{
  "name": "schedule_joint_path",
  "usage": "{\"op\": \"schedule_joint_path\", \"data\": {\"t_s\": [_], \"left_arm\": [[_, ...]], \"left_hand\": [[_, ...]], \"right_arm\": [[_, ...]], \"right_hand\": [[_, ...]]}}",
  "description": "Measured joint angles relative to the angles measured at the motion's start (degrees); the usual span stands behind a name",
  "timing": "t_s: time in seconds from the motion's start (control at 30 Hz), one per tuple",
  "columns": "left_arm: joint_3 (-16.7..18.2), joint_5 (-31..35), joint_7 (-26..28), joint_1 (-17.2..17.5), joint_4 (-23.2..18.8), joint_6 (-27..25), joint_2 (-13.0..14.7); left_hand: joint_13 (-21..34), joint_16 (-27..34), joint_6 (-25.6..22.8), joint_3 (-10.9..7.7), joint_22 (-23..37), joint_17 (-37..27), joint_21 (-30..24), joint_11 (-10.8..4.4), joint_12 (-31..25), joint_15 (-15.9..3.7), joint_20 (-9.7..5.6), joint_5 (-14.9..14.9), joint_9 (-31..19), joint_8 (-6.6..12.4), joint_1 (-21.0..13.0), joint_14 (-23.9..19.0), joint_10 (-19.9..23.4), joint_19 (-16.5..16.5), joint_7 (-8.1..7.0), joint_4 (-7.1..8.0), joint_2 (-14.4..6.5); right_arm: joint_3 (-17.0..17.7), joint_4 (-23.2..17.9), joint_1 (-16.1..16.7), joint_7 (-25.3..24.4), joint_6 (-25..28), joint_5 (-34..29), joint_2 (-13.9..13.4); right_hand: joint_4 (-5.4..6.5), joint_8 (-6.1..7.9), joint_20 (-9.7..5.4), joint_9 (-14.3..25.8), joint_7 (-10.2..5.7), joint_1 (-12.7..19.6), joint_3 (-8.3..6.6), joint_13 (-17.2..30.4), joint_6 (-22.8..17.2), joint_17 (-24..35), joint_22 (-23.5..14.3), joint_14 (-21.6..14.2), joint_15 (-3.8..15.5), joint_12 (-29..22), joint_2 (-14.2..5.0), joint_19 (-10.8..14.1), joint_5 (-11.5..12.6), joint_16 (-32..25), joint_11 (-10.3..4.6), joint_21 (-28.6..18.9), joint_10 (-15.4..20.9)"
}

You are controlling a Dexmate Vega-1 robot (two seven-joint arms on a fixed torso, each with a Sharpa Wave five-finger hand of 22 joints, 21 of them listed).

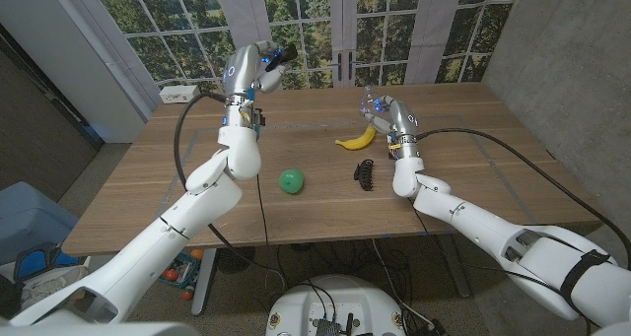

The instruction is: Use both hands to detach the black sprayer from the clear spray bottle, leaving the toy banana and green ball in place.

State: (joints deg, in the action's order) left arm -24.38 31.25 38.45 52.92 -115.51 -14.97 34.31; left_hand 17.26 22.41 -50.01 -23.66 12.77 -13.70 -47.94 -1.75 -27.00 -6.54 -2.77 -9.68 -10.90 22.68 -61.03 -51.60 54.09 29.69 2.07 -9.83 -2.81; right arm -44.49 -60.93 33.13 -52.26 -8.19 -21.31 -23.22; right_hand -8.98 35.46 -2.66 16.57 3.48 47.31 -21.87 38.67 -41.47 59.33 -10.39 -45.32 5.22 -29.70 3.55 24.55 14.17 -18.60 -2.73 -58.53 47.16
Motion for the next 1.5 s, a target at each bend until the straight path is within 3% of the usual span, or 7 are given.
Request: {"op": "schedule_joint_path", "data": {"t_s": [0.3, 0.87, 1.17, 1.43, 1.47, 1.5], "left_arm": [[-0.5, 2.6, -0.9, 0.9, -0.7, -4.6, 0.9], [-3.0, 4.8, -0.6, 1.4, 2.2, -9.3, 1.8], [-4.3, 5.3, -1.1, 1.5, 3.3, -11.4, 2.5], [-4.4, 6.0, -2.4, 1.5, 3.3, -13.3, 2.6], [-6.0, 6.2, -2.7, 1.1, 4.0, -13.7, 3.5], [-6.0, 6.3, -2.8, 1.1, 4.0, -13.8, 3.5]], "left_hand": [[0.0, 0.0, -0.1, 0.08, 0.0, 0.1, -0.8, -0.06, 0.2, 0.01, 0.00, 0.0, 0.0, 0.00, 0.0, 0.0, 0.1, -0.6, 0.07, 0.06, 0.0], [-0.6, -0.4, -0.1, 0.66, 0.0, 0.1, -1.7, 0.12, 1.1, -0.01, 0.00, 0.0, 0.0, 0.23, 0.0, 0.0, 1.1, -0.6, 0.06, -0.15, 0.0], [-0.8, -0.9, -0.1, 0.94, -0.3, 0.4, -2.1, 0.12, 1.4, 0.00, 0.13, 0.0, 0.0, 0.35, -0.2, 0.0, 1.1, -0.7, 0.06, -0.20, 0.2], [-1.4, -1.4, -0.1, 1.07, -0.3, 0.7, -2.5, 0.12, 1.7, -0.23, 0.01, 0.1, -0.1, 0.39, -0.3, 0.3, 1.1, -1.2, 0.08, -0.23, 0.3], [-1.6, -1.6, -0.8, 1.07, -0.5, 0.7, -2.5, -0.05, 1.8, -0.23, 0.01, 0.1, -0.1, 0.39, -0.3, 0.3, 1.9, -1.2, -0.06, -0.23, 0.3], [-1.7, -1.6, -1.0, 1.14, -0.5, 0.8, -2.5, 0.01, 2.0, -0.23, 0.01, 0.2, -0.1, 0.39, -0.5, 0.3, 2.0, -1.2, 0.01, -0.31, 0.5]], "right_arm": [[1.9, -2.6, 2.1, 0.0, 2.4, 0.9, -1.5], [5.0, -12.8, 5.9, 7.4, 16.0, 3.3, -6.4], [4.5, -18.6, 6.6, 12.8, 24.8, 1.1, -9.6], [2.8, -23.8, 6.4, 13.3, 25.5, 0.8, -12.5], [2.4, -24.7, 6.3, 20.0, 34.3, -3.2, -13.0], [2.2, -25.0, 6.2, 20.0, 34.3, -3.2, -13.2]], "right_hand": [[-0.13, -0.70, 0.18, -2.1, 0.00, 0.4, -0.13, -1.3, 0.0, -1.9, 0.0, 2.9, -0.82, 3.6, 0.37, -1.5, 0.0, 2.3, -0.08, 0.0, -0.1], [-0.12, -1.37, 0.31, -3.8, 0.00, 0.4, -0.13, -1.8, 0.0, -3.9, 0.3, 7.2, -1.64, 6.5, 0.37, -3.2, -0.2, 4.5, -0.08, 0.0, -0.1], [-0.12, -1.44, 0.31, -4.3, 0.00, 0.8, -0.12, -2.2, 0.0, -4.6, 0.3, 7.7, -1.54, 7.3, 0.75, -3.2, -0.2, 4.9, -0.08, 0.0, -0.1], [-0.61, -1.89, 0.31, -4.9, 0.00, 0.8, -0.62, -2.6, 0.0, -5.8, 0.3, 8.0, -1.85, 7.8, 0.83, -3.2, 0.0, 5.3, -0.08, 0.5, -0.1], [-0.73, -2.02, 0.20, -4.9, 0.00, 0.8, -0.74, -2.6, 0.0, -6.0, 0.5, 8.0, -1.81, 8.1, 0.83, -3.3, 0.0, 5.3, -0.08, 0.5, -0.1], [-0.85, -2.05, 0.08, -4.9, 0.00, 0.8, -0.86, -2.6, 0.0, -6.2, 0.5, 8.2, -1.60, 8.1, 0.83, -3.4, 0.0, 5.3, -0.08, 0.5, -0.1]]}}
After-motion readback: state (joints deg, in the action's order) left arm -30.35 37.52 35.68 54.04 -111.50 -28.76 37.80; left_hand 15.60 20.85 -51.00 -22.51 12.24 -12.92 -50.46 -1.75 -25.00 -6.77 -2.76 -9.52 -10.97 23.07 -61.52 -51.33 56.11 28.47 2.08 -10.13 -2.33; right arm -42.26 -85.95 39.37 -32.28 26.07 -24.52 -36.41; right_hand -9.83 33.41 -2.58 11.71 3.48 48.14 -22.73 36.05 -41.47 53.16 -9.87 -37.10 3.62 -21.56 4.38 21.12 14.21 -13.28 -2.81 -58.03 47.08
